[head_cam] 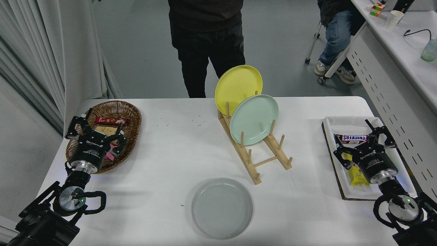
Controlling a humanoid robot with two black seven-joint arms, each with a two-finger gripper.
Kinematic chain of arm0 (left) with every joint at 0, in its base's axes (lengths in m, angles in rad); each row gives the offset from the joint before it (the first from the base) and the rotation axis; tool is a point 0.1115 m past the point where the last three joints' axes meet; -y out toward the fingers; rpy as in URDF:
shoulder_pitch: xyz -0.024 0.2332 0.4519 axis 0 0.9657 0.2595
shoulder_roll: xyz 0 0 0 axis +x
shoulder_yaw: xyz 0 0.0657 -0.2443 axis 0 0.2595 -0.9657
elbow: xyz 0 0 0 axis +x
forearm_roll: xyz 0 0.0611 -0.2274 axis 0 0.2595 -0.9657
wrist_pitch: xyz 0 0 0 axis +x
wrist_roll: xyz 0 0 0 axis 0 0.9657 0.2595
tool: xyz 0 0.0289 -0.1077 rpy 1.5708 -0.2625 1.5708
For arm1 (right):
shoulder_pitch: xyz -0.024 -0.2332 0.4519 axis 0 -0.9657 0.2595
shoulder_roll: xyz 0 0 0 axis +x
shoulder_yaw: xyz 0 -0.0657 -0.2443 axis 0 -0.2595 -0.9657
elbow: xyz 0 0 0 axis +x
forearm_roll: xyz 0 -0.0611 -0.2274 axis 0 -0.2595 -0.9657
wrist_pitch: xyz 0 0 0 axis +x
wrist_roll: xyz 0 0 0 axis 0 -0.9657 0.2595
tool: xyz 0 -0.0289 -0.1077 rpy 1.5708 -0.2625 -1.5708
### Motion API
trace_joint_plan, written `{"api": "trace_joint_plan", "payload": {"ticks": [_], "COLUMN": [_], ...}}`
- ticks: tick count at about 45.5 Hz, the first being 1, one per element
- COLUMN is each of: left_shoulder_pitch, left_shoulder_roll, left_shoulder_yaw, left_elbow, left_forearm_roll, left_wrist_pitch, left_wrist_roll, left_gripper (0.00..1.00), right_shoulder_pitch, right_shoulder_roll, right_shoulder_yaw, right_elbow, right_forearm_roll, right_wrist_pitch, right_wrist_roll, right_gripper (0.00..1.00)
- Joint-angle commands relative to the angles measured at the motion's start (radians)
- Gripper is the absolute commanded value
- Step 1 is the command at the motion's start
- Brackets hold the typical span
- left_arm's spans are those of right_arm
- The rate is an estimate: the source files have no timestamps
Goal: Place the plate on the table
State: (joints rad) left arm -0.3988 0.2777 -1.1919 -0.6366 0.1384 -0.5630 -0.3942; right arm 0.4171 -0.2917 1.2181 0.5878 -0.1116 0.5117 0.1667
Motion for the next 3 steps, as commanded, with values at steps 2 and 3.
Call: {"api": "trace_joint_plan", "payload": {"ticks": [2, 3], "left_shoulder_pitch": [0.000, 0.000], "left_shoulder_roll": [0.000, 0.000], "left_shoulder_yaw": [0.000, 0.000], "left_elbow": [0.000, 0.000], "left_forearm_roll": [0.000, 0.000], "left_wrist_pitch": [0.000, 0.000], "left_wrist_roll": [0.000, 0.000], "left_gripper": [0.98, 0.98], "right_shoulder_pitch": [0.026, 0.028], "right_shoulder_roll": [0.002, 0.002], "right_shoulder_yaw": [0.000, 0.000], "right_elbow": [-0.002, -0.002], "right_forearm_roll": [-0.005, -0.005], "right_wrist_pitch": [-0.009, -0.009], "right_wrist_roll": [0.001, 0.001], "right_gripper": [1.00, 1.00]}}
